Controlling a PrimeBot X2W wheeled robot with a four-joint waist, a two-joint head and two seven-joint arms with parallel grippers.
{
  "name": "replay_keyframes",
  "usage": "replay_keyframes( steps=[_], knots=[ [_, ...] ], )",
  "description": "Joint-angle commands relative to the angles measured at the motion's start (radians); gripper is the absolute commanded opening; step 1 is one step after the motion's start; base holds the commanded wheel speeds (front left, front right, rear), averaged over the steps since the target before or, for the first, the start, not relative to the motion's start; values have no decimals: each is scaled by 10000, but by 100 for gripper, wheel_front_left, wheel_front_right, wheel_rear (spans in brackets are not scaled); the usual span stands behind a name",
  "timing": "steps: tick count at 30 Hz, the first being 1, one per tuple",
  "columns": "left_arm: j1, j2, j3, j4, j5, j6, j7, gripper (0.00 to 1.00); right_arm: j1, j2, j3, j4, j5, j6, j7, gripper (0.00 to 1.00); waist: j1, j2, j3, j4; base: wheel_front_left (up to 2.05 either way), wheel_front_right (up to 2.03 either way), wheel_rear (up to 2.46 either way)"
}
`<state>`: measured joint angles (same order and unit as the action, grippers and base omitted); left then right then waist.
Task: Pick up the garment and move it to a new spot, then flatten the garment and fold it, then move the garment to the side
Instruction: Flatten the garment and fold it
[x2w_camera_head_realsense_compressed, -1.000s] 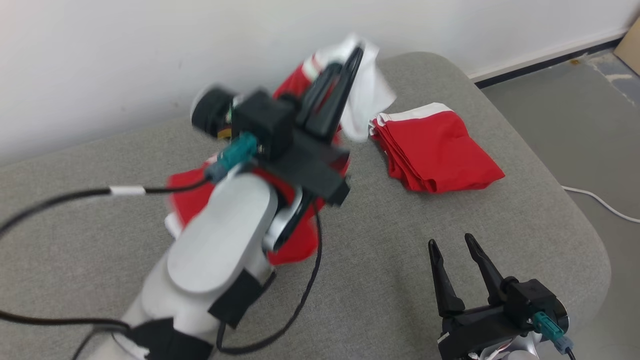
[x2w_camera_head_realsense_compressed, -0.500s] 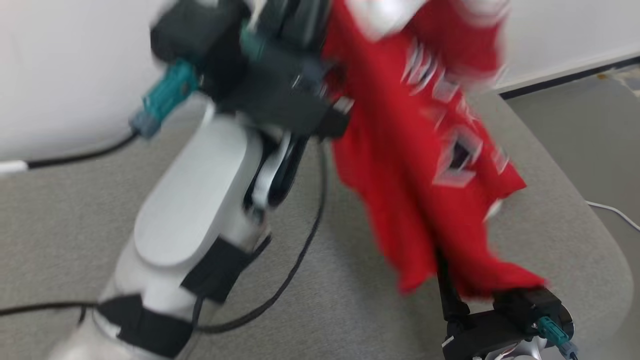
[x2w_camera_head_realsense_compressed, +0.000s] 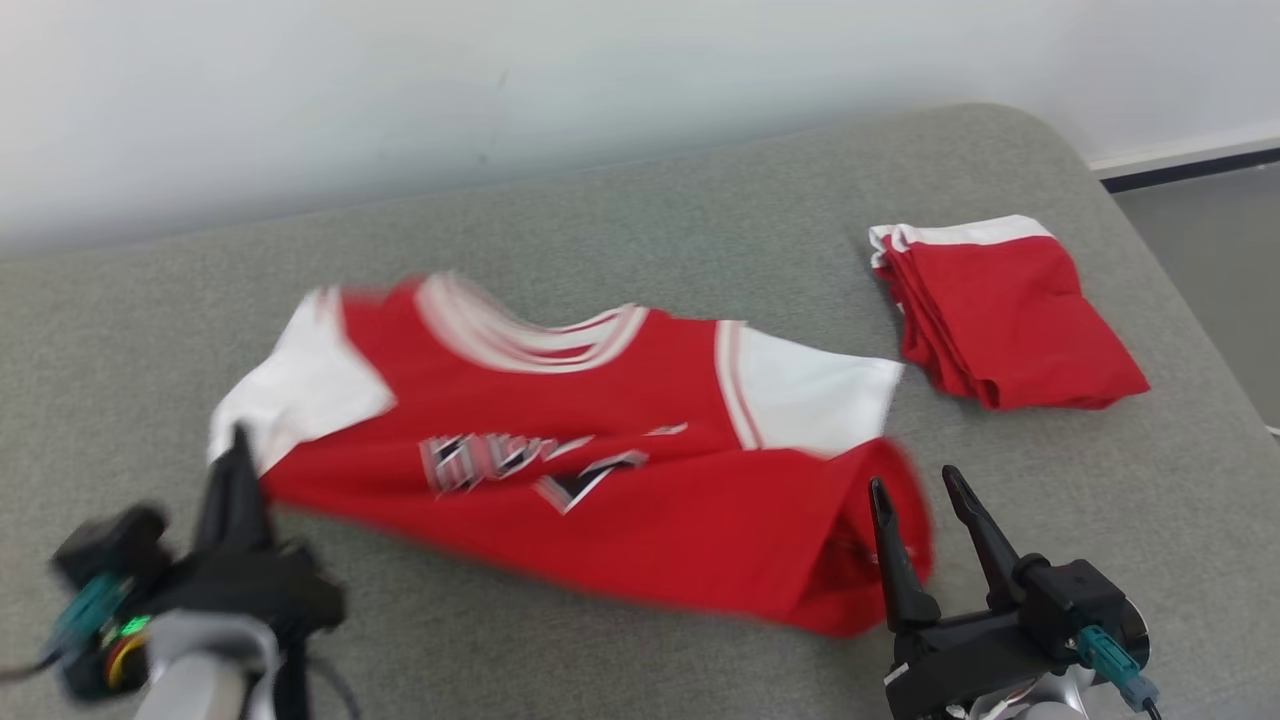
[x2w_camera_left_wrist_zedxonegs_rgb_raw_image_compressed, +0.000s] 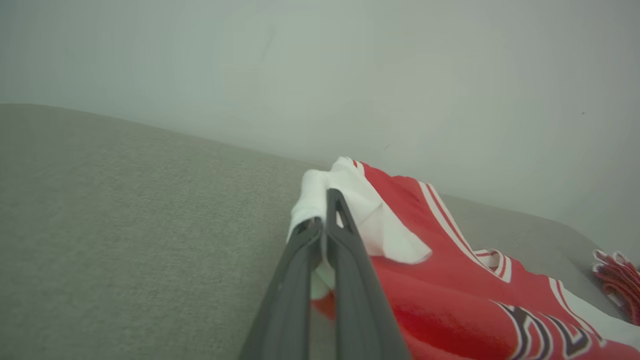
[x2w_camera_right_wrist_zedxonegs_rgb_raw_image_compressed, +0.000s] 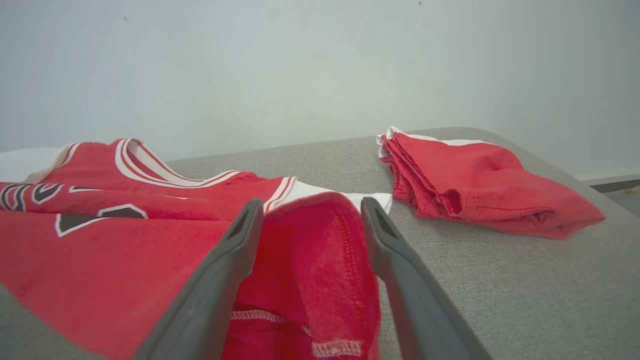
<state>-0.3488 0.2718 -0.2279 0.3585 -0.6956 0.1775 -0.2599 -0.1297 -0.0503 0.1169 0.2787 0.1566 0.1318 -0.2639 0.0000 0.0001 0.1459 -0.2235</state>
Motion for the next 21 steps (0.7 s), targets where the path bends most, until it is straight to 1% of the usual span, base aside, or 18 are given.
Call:
replay_keyframes(
  steps=[1, 2, 5, 6, 7, 9, 11, 14, 17, 18, 21],
  knots=[
    [265, 66, 181, -134, -60, 51, -67, 0, -26, 2, -15, -25, -111, -21, -4, 100, 0, -1, 86, 137, 0, 0, 0],
    [613, 76, 475, -237, -47, 78, -55, 0, -12, 2, -16, -35, -124, -21, -4, 100, 0, -1, 103, 193, 0, 0, 0],
    [1540, -70, 849, -500, 9, 254, -53, 0, 28, 0, -42, -26, -140, -21, -4, 100, 0, -1, 89, 376, 0, 0, 0],
    [1769, -98, 916, -533, -84, 297, -46, 63, 19, 0, -17, -16, -149, -21, -4, 100, 0, -1, 77, 420, 0, 0, 0],
    [1953, -117, 914, -546, -170, 326, 79, 100, 14, 0, -16, -6, -163, -20, -4, 100, 0, -1, 62, 477, 0, 0, 0],
    [2258, -91, 864, -712, -155, 441, 305, 100, -23, 2, 29, 21, -154, -20, -4, 100, 0, -1, 19, 547, 0, 0, 0],
    [2564, 63, 822, -882, -74, 630, 581, 100, -44, 1, 52, 67, -152, -21, -4, 100, 0, -1, -42, 589, 0, 0, 0],
    [2894, 408, 855, -1253, 105, 1084, 1044, 100, -29, 2, 136, 114, -124, -20, -4, 100, 0, -1, -148, 568, 0, 0, 0],
    [3105, 921, 937, -1850, 412, 1562, 1398, 100, -47, -3, 193, 166, -17, -21, -4, 100, 0, -1, -190, 457, 0, 0, 0],
    [3086, 1018, 895, -2148, 447, 1571, 1531, 100, -48, -1, 191, 167, 2, -21, -4, 100, 0, -1, -185, 420, 0, 0, 0],
    [2532, 1382, 487, -2897, 666, 1367, 2194, 100, -40, 1, 220, 156, 9, -20, -4, 100, 0, -1, -109, 271, 0, 0, 0]
  ],
)
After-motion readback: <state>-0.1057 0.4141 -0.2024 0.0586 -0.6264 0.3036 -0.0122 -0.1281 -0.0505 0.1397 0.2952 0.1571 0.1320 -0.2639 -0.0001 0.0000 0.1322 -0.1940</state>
